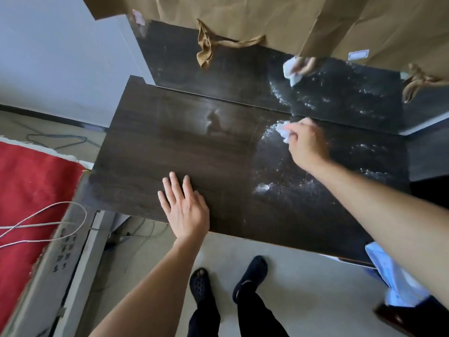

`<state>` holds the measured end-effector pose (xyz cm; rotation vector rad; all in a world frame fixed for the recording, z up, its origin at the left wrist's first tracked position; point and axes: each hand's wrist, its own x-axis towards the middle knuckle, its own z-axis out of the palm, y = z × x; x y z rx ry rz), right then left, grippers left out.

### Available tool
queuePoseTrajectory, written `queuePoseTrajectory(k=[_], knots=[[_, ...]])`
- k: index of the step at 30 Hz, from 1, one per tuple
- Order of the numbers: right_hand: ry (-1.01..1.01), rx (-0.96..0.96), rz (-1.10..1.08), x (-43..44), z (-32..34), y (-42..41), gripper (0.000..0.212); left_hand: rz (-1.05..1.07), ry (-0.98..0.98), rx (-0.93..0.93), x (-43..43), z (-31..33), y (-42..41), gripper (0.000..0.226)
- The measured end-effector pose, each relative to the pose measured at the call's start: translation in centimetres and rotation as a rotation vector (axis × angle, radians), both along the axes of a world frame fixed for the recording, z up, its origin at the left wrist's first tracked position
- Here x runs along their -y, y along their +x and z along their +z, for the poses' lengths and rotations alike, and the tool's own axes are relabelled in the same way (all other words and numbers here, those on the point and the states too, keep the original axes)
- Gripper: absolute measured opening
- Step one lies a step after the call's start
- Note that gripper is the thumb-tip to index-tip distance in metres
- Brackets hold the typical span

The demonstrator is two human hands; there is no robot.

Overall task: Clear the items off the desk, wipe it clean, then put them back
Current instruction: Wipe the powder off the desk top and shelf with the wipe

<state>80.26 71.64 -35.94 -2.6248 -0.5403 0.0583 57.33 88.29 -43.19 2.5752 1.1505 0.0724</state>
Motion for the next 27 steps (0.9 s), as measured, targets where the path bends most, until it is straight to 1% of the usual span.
queuePoseTrajectory(k=[2,4,6,8,10,12,13,15,16,17,18,20,22,24,27], knots=[[-0.079,0.018,-0.142,0.0,-1.3,3.9,0.023,0.023,0.039,0.005,0.2,-0.4,0.1,0.048],[-0.157,0.002,-0.257,-0.4,-2.8,5.9,0.025,0.037,0.075,0.026,0.3,-0.7,0.3,0.048],[-0.156,-0.018,-0.333,-1.0,-4.1,6.5,0.026,0.042,0.105,0.038,0.4,-0.9,0.2,0.046],[-0.133,-0.034,-0.344,-2.0,-4.7,6.3,0.03,0.038,0.132,0.039,0.4,-1.0,0.2,0.046],[-0.101,-0.039,-0.197,-2.8,-4.3,5.0,0.035,0.043,0.134,0.034,0.3,-0.9,0.3,0.047],[-0.067,-0.018,0.088,-3.1,-3.8,2.3,0.041,0.047,0.135,0.034,0.4,-0.6,0.4,0.048],[-0.046,-0.043,0.239,-2.9,-3.7,0.6,0.043,0.05,0.138,0.037,0.4,-0.4,0.4,0.048],[-0.036,-0.204,0.5,-1.7,-3.3,-2.5,0.042,0.06,0.139,0.044,0.4,-0.3,0.5,0.049],[-0.041,-0.288,0.577,-1.0,-3.0,-3.1,0.04,0.063,0.143,0.046,0.4,-0.3,0.4,0.049],[-0.027,-0.311,0.579,-0.7,-2.7,-2.6,0.039,0.06,0.15,0.046,0.4,-0.4,0.4,0.048],[-0.002,-0.266,0.509,-0.9,-2.6,-1.3,0.038,0.058,0.155,0.042,0.4,-0.4,0.4,0.048],[0.043,-0.076,0.281,-2.2,-3.0,2.7,0.034,0.063,0.157,0.04,0.4,-0.4,0.4,0.048],[0.019,0.005,0.126,-4.0,-3.5,5.7,0.031,0.066,0.155,0.042,0.4,-0.5,0.4,0.047],[-0.018,0.039,0.101,-5.4,-4.8,6.1,0.035,0.066,0.154,0.041,0.4,-0.5,0.5,0.046],[0.025,0.039,0.07,-6.1,-5.3,4.8,0.042,0.062,0.155,0.036,0.4,-0.6,0.4,0.045]])
